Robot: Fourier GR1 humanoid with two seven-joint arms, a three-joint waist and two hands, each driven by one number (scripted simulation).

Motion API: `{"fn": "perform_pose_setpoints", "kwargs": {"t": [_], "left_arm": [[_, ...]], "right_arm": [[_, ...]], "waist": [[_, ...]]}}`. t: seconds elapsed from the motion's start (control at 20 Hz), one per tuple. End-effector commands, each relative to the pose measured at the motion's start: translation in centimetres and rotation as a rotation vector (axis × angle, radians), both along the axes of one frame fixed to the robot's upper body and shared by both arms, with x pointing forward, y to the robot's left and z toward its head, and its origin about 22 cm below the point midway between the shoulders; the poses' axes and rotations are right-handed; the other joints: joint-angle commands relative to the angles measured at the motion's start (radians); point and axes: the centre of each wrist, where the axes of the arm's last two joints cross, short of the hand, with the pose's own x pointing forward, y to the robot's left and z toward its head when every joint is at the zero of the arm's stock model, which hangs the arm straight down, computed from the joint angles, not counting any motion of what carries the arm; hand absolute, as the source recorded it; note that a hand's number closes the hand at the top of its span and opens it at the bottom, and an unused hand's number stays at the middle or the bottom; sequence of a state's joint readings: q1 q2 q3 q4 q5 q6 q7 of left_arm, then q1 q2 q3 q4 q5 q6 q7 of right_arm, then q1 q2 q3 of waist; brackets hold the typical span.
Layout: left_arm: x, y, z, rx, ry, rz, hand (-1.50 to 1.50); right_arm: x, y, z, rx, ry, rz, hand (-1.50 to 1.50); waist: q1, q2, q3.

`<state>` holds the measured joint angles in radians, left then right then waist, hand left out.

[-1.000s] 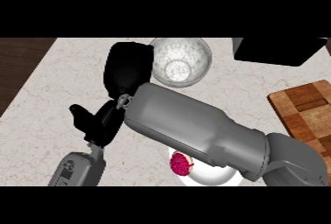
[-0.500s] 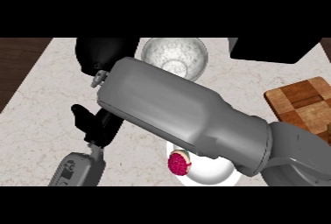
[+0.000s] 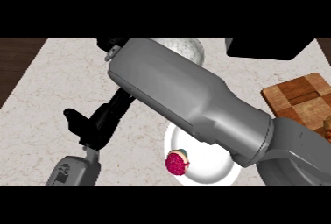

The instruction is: Pick the lemon from the plate and place it in the bowl

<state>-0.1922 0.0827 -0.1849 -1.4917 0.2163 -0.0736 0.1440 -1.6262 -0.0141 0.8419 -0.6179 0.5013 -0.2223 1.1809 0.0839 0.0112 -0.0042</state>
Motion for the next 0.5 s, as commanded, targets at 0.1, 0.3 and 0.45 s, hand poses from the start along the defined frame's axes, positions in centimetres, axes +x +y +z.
{"fn": "perform_pose_setpoints", "kwargs": {"t": [0.1,0.3,0.45], "left_arm": [[-0.2,-0.2,-0.4,0.001,-0.008,0.014,0.00],[0.0,-0.4,0.8,-0.003,-0.022,0.005,0.00],[0.0,1.1,1.0,0.008,-0.029,0.019,0.00]], "right_arm": [[3.3,-2.7,-2.9,0.110,-0.048,-0.166,1.50],[4.8,-4.6,-5.0,0.087,-0.031,-0.210,1.50],[5.9,-6.2,-6.1,0.004,-0.007,-0.233,1.50]], "waist": [[-0.021,0.008,0.002],[0.006,0.015,0.001],[0.001,0.014,0.001]]}}
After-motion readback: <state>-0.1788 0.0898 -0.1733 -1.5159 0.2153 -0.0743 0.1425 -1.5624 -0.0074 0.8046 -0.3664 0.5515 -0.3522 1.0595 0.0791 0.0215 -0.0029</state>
